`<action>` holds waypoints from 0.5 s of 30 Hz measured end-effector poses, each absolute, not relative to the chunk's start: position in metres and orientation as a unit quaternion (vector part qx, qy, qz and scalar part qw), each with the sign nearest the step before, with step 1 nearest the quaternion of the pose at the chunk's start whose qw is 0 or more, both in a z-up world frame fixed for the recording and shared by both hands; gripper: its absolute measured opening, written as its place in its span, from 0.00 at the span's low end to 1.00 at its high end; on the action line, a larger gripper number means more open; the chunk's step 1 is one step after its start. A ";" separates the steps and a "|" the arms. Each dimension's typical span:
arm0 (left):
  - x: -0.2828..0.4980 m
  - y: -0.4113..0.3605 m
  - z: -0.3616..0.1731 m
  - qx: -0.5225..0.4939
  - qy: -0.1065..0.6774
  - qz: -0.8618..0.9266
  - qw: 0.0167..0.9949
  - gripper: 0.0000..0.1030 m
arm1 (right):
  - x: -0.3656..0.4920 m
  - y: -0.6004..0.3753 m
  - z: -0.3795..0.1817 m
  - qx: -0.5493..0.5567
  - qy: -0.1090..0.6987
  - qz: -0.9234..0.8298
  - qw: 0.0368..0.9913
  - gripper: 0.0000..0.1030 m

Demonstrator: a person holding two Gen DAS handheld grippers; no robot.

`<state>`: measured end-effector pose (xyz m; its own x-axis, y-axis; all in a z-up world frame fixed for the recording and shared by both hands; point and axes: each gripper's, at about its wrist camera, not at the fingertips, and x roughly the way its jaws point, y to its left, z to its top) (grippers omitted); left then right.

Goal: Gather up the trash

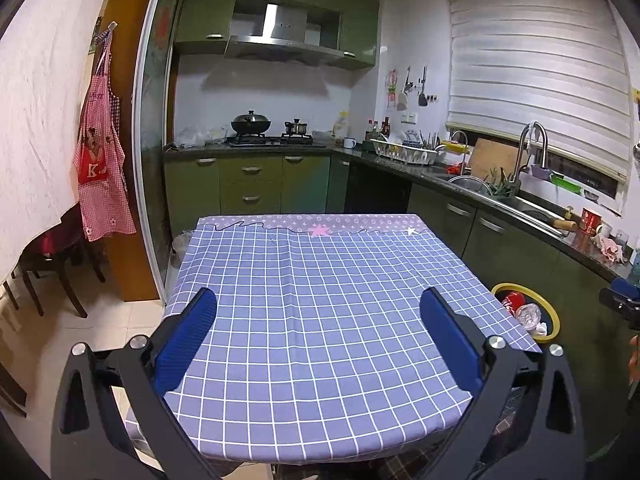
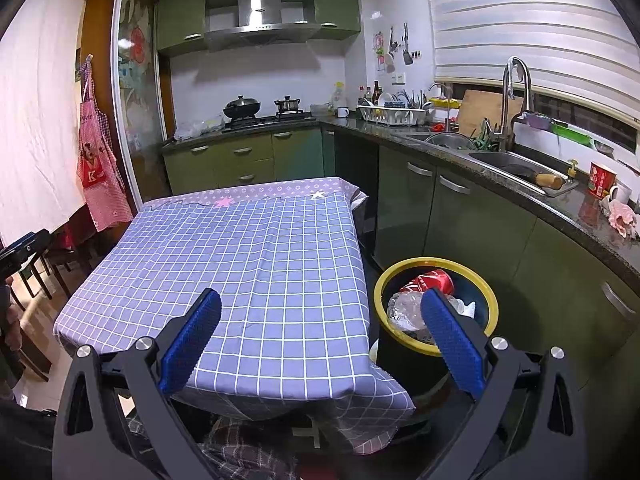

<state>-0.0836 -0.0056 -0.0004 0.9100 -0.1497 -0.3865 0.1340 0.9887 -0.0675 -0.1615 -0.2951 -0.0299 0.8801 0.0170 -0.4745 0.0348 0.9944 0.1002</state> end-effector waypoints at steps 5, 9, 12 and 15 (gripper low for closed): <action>-0.085 -0.008 0.001 -0.020 0.198 -0.076 0.977 0.94 | -0.160 -0.295 -0.031 0.055 0.244 -0.003 0.968 0.96; -0.084 -0.010 0.002 -0.018 0.201 -0.081 0.976 0.94 | -0.160 -0.295 -0.031 0.057 0.244 -0.002 0.968 0.96; -0.084 -0.013 0.003 -0.016 0.203 -0.085 0.975 0.94 | -0.160 -0.295 -0.032 0.058 0.245 -0.002 0.968 0.96; -0.085 -0.014 0.003 -0.014 0.202 -0.086 0.975 0.94 | -0.160 -0.295 -0.032 0.059 0.245 -0.002 0.968 0.96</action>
<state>-0.0846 -0.0140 0.0028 0.9034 -0.1737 -0.3921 0.1626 0.9848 -0.0616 -0.1597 -0.2945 -0.0319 0.8799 0.0246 -0.4746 0.0327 0.9931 0.1122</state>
